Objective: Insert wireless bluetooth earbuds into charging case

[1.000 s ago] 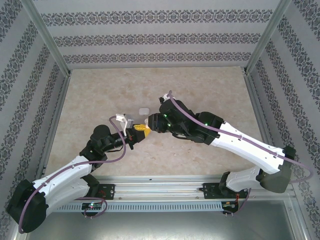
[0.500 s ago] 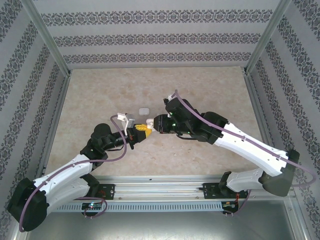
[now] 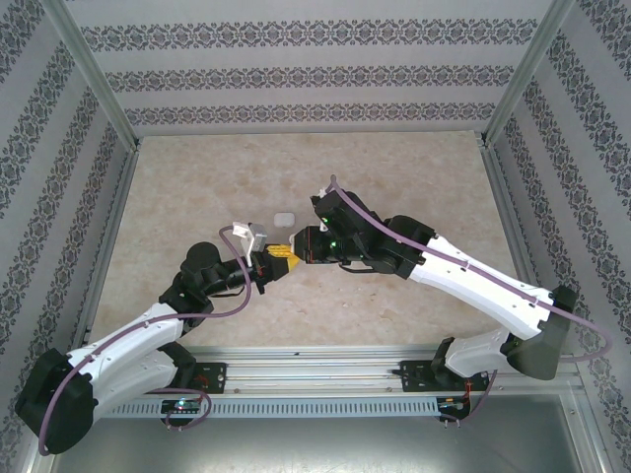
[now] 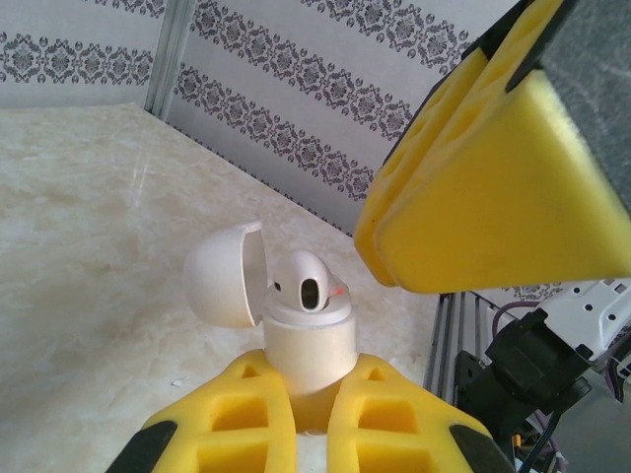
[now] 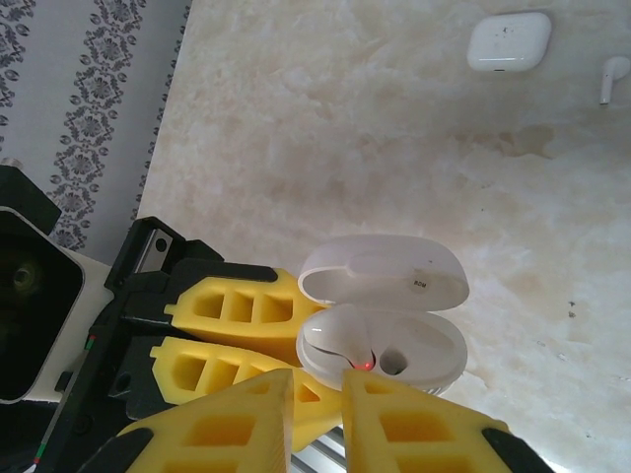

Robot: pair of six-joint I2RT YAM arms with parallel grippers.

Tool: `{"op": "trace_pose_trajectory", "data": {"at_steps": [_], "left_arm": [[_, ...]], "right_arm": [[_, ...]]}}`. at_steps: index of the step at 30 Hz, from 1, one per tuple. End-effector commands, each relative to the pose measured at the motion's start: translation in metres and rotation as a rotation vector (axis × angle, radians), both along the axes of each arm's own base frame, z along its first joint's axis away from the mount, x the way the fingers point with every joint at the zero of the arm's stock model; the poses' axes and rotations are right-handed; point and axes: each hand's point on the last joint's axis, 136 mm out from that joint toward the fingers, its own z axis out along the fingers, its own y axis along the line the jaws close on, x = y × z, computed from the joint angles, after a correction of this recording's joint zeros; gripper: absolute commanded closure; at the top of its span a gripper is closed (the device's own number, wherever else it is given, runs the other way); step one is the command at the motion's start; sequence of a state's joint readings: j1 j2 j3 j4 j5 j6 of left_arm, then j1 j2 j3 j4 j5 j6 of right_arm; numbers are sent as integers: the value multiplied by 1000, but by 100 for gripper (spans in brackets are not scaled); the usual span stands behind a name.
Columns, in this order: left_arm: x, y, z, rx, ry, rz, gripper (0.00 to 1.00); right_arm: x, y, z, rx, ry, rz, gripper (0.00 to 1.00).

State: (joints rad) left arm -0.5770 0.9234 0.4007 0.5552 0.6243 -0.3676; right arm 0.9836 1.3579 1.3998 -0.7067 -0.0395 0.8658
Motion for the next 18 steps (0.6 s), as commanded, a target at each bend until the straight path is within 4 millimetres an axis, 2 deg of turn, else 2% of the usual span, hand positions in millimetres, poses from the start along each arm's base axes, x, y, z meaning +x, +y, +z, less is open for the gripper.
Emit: {"op": "trace_pose_trajectory", "data": {"at_steps": [1,6,9,13,18], "left_arm": [[-4,-4,28,-47,-77,-26,100],[-3,-4,26,-43,-76,-22,100],[-4,-1,20,-16,-57,-8,100],[-3,15,-3,58,1,79,100],[-4,34,-28,109,52,171,100]], "right_arm": [[3,1,9,14,-9,0,79],[9,-17,17,4,-37,-39,78],[17,-31,14,-18,-26,-68,76],[31,-47,-2,-88,18,-91,73],[58,-52,-37,-181,74,-91,67]]}}
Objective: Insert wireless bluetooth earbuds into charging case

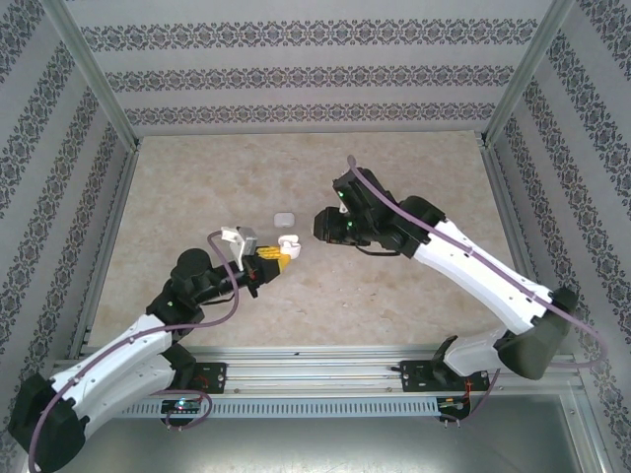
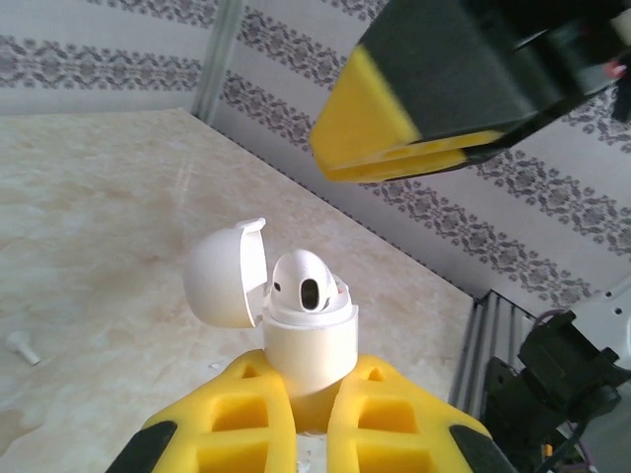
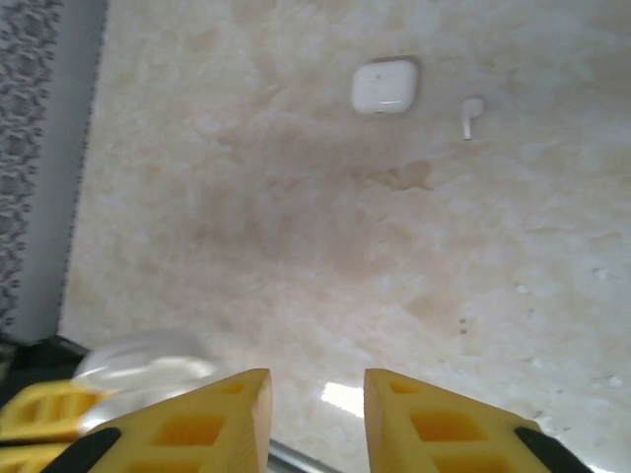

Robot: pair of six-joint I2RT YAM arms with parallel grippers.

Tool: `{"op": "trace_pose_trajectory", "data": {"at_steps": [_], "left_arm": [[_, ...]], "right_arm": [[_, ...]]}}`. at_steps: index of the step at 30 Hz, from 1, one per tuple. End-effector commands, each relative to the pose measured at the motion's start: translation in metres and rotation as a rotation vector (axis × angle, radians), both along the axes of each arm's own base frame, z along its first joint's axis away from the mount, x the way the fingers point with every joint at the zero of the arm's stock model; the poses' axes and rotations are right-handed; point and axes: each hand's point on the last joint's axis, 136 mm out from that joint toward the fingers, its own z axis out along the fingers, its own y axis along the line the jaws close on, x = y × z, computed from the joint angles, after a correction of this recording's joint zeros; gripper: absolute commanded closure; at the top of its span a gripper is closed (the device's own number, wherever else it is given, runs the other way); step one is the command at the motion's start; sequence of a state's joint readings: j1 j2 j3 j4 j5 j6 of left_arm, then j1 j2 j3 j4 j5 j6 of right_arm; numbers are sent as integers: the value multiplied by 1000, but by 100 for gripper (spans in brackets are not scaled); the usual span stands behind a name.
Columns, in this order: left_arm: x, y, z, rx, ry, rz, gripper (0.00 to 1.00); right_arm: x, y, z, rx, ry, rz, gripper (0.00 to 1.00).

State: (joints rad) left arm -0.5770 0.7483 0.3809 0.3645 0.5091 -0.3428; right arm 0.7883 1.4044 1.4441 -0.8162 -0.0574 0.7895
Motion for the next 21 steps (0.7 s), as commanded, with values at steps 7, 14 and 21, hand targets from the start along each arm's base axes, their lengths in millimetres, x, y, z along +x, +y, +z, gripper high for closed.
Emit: {"op": "trace_pose_trajectory", "data": {"at_steps": [7,14,21], "left_arm": [[11,9,-45,105,73,81,100],[28,-5,-57,152,40,49,100],[43,-15,-60,184,-12,30,100]], "right_arm": [[61,6,-80,-207,119,55,61],[103,22,-142,-316,240,105,57],[128,28,-171,-358,272,118,54]]}}
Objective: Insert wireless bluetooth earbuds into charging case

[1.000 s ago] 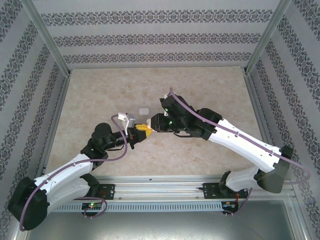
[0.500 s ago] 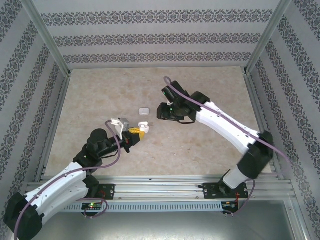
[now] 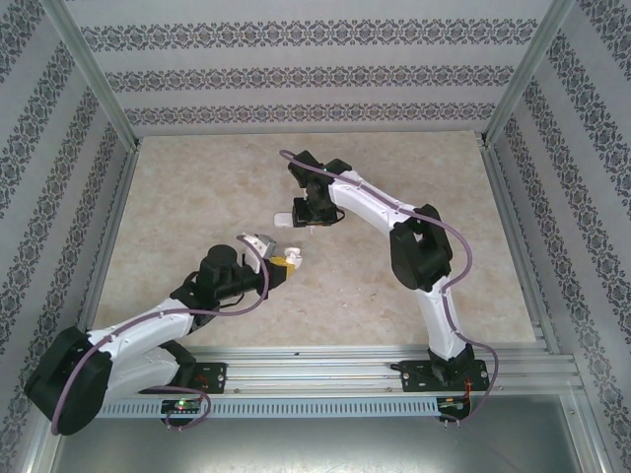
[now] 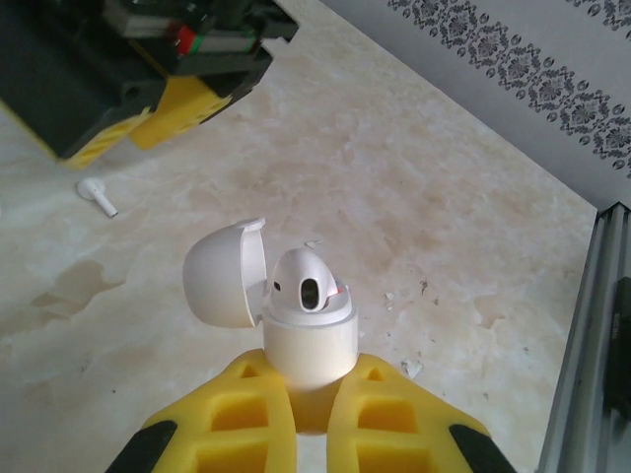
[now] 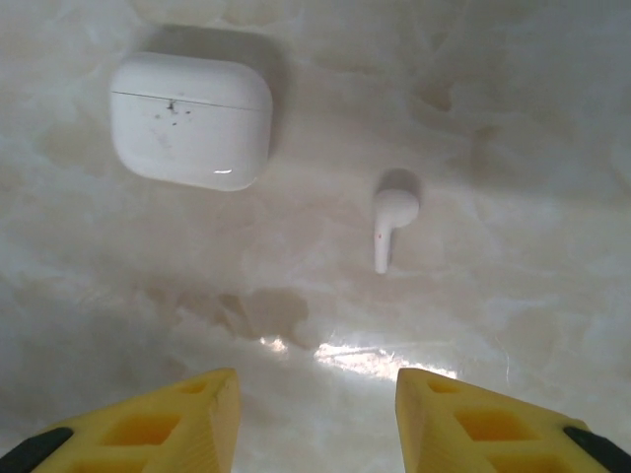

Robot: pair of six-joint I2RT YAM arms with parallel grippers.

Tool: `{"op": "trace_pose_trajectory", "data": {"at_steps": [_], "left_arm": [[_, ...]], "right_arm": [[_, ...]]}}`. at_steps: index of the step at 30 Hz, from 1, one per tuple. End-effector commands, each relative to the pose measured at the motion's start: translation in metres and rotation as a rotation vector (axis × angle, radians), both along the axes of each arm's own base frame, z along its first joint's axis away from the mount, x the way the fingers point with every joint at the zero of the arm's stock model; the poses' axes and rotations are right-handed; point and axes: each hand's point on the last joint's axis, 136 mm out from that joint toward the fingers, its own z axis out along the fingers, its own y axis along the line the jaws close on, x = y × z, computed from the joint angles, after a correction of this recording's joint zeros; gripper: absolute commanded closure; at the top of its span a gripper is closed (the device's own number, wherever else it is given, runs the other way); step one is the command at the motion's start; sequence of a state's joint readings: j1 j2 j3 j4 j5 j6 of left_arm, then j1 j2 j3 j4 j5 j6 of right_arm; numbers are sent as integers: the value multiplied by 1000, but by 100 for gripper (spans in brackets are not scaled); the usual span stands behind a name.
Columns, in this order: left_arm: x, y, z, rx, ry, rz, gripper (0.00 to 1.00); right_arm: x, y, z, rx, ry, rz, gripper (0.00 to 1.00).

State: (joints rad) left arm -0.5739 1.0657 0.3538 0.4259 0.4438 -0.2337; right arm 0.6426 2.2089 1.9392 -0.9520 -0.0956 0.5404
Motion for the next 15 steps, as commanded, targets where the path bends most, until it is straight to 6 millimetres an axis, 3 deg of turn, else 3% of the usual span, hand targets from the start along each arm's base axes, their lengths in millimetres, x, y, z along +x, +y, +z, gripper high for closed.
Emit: {"op": "trace_pose_trajectory", "data": {"at_steps": [1,8,15], "left_arm": [[13,-8,35,-33,-157,-25,100],[19,1,22,12,-187,22,100],[22,4,13,25,-179,33,100]], "right_arm": [[6,-6,2,-15,13,20,53],[16,-9,-14,-19,42,9,51],[14,-4,-34,-21,76,13,51]]}}
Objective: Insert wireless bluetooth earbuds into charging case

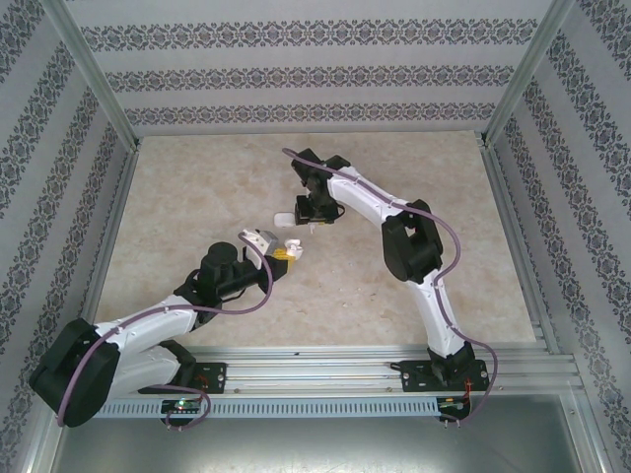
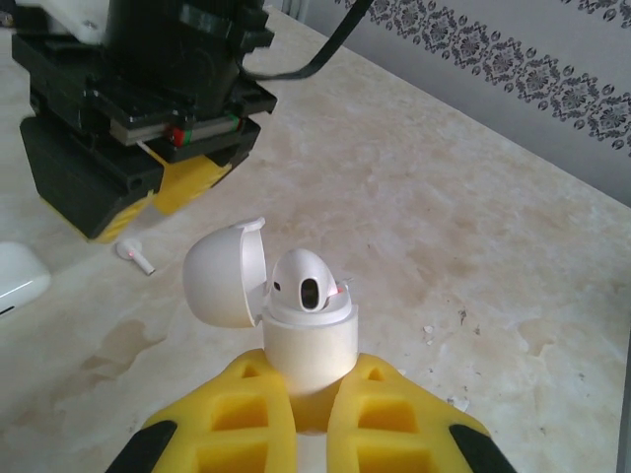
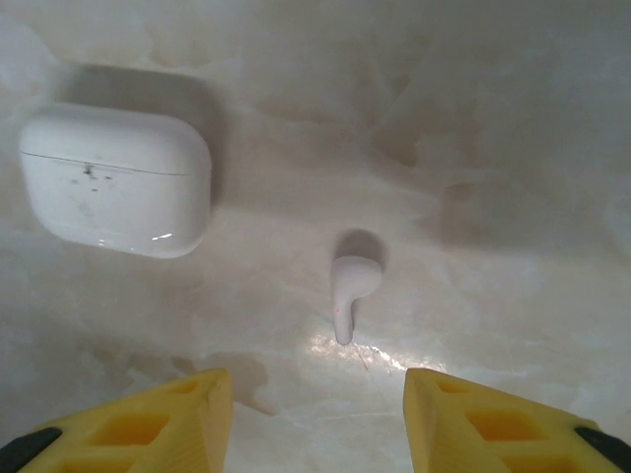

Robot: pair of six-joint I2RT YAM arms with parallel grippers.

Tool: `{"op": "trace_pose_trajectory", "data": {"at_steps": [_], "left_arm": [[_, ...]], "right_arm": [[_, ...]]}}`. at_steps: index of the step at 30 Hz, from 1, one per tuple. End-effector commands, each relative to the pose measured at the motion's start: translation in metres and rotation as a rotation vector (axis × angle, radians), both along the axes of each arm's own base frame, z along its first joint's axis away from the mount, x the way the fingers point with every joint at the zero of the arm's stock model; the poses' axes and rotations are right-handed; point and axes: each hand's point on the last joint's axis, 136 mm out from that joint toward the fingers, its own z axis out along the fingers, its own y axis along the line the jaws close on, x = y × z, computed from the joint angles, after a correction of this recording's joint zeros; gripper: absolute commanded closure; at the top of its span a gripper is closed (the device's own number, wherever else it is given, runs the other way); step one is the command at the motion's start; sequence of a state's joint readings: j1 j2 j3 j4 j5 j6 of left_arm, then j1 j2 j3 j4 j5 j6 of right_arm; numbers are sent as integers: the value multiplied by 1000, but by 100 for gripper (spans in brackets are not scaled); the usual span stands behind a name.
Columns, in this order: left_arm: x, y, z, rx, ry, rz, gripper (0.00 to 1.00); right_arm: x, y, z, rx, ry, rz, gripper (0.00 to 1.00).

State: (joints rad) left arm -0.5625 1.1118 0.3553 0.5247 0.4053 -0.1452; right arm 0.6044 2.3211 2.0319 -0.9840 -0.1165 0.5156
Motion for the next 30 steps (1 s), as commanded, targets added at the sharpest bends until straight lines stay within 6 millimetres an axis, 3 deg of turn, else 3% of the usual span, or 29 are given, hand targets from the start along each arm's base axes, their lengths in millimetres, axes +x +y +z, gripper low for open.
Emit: {"op": "trace_pose_trajectory", "data": {"at_steps": [1,11,20,30], "left_arm": [[6,2,4,-6,-54,9,100],[4,5,1,-8,-41,12,100],[1,11,2,4,-45,26,100],[-2,15,4,2,-49,38,100]], "right_arm": [[-4,2,-10,-8,33,23,51],[7,-1,-20,-49,21,29,50],[15,-7,-29,-74,32,46,56],[8,-16,-44,-119,76,68,68]]}}
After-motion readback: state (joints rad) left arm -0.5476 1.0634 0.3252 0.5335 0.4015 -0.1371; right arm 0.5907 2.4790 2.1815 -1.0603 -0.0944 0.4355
